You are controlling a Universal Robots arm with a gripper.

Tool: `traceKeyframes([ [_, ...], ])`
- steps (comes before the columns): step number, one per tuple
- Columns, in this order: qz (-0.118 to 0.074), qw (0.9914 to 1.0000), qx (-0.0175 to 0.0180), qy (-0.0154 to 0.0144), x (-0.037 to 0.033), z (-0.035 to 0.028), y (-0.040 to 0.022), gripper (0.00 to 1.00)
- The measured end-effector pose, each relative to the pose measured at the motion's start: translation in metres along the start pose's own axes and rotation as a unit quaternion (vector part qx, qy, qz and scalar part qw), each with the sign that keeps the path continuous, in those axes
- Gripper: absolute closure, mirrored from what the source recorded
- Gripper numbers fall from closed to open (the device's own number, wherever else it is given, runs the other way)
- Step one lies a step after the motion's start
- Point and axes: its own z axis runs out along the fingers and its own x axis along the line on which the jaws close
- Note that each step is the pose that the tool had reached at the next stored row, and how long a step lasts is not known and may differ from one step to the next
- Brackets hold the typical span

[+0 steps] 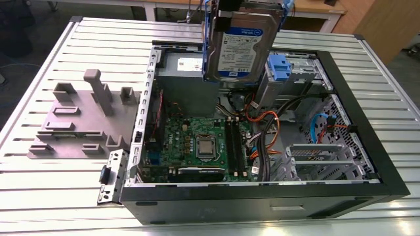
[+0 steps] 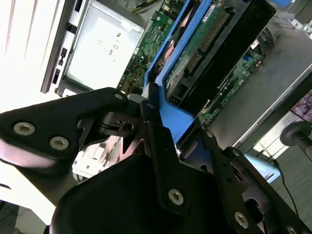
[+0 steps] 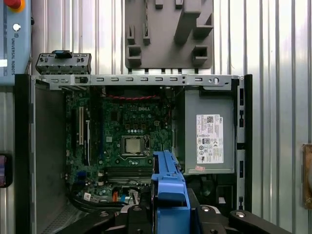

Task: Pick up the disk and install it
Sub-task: 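Pick up the disk, then insert the disk into the insertion slot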

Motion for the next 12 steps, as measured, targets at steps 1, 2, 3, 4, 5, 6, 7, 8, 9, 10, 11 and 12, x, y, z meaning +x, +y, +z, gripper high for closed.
traceKeyframes([
  [1, 0.000, 1.00000, 0.0000, 0.0000, 0.0000, 0.0000, -0.0003, 0.64],
  [2, 0.000, 1.00000, 0.0000, 0.0000, 0.0000, 0.0000, -0.0003, 0.64],
  [3, 0.000, 1.00000, 0.0000, 0.0000, 0.0000, 0.0000, -0.0003, 0.64],
  [4, 0.000, 1.00000, 0.0000, 0.0000, 0.0000, 0.0000, -0.0005, 0.64],
  [5, 0.000, 1.00000, 0.0000, 0.0000, 0.0000, 0.0000, -0.0006, 0.64],
  [6, 0.000, 1.00000, 0.0000, 0.0000, 0.0000, 0.0000, -0.0006, 0.64],
  [7, 0.000, 1.00000, 0.0000, 0.0000, 0.0000, 0.0000, -0.0006, 0.64],
  [8, 0.000, 1.00000, 0.0000, 0.0000, 0.0000, 0.0000, -0.0006, 0.64],
  [9, 0.000, 1.00000, 0.0000, 0.0000, 0.0000, 0.0000, -0.0007, 0.64],
  [10, 0.000, 1.00000, 0.0000, 0.0000, 0.0000, 0.0000, -0.0007, 0.64],
  [11, 0.000, 1.00000, 0.0000, -0.0001, 0.0000, 0.0001, -0.0007, 0.64],
  [12, 0.000, 1.00000, 0.0000, 0.0000, 0.0000, 0.0000, -0.0007, 0.64],
])
